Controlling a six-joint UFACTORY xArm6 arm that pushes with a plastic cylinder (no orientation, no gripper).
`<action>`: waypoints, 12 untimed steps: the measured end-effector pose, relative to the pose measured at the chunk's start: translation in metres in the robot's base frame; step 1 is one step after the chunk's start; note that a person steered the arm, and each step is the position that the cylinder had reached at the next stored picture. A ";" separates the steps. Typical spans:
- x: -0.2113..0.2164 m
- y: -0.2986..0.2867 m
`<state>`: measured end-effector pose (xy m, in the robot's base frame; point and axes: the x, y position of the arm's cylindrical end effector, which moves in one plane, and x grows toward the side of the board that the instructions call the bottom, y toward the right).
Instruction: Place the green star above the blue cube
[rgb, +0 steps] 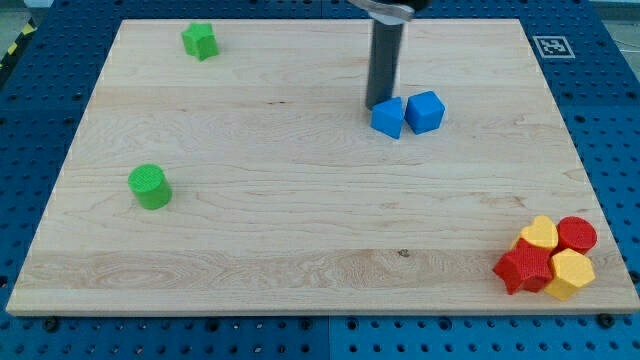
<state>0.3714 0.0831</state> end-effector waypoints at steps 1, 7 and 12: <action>0.001 0.001; -0.136 -0.221; -0.081 -0.031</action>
<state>0.2908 0.0524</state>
